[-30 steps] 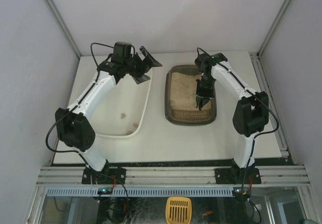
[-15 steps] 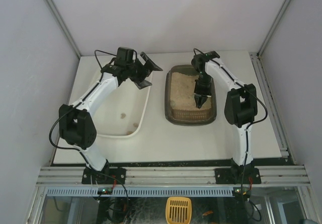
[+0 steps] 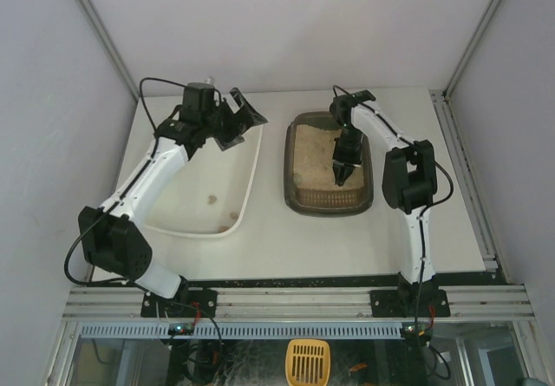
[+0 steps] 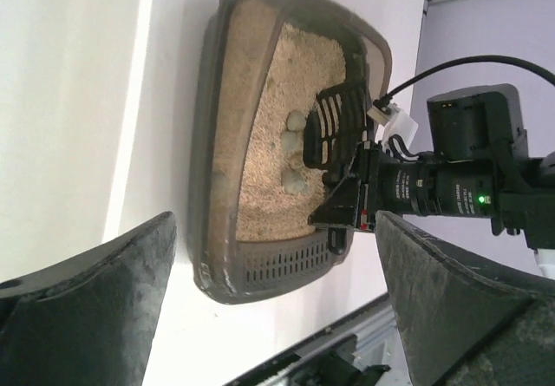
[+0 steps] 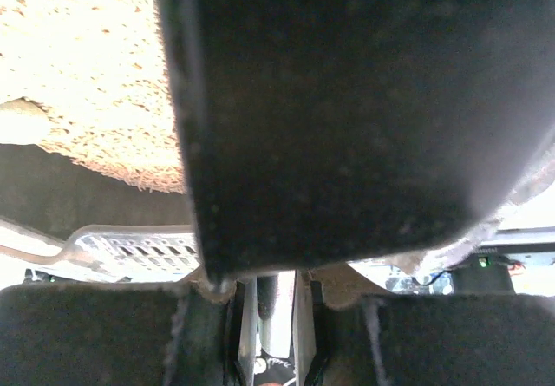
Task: Clean the litter box
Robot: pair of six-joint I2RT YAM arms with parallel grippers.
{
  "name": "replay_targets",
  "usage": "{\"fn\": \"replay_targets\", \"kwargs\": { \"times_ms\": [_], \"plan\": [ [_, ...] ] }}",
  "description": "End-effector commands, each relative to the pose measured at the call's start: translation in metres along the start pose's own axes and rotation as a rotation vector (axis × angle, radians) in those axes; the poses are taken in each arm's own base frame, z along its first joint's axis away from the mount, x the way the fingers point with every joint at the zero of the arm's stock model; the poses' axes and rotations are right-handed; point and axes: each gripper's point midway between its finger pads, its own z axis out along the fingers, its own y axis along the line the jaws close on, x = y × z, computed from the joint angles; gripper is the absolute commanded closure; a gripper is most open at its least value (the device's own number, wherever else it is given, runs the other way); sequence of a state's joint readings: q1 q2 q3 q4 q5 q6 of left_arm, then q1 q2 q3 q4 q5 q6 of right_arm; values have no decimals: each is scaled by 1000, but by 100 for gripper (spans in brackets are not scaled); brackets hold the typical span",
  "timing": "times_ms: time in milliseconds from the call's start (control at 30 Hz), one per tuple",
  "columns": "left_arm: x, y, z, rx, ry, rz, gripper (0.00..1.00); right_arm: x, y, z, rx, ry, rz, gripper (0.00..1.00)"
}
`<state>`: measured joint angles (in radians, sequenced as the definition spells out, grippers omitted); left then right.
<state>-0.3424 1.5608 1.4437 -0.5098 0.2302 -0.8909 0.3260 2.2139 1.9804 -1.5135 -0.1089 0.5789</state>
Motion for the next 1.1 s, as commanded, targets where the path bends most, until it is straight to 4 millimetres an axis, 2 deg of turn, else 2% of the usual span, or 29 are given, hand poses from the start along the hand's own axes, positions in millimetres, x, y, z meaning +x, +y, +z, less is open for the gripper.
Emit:
{"fn": "replay_targets", "kwargs": {
  "times_ms": [0, 167, 400, 767, 933, 1067],
  "plan": [
    [-32, 9, -29, -9, -124, 130, 0, -10, 22, 6, -111, 15, -17, 100],
    [-51, 45, -41, -68, -166, 107, 0, -8, 44, 13, -214, 52, -28, 100],
    [-70, 83, -62, -138, -221, 94, 0, -6, 68, 20, -354, 91, -35, 100],
    [-74, 120, -86, -201, -252, 56, 0, 7, 105, 34, -479, 157, -97, 100],
    [-79, 132, -92, -219, -267, 44, 0, 17, 112, 43, -492, 180, -117, 100],
    [-79, 139, -96, -235, -270, 54, 0, 18, 110, 51, -493, 179, -115, 100]
  ]
}}
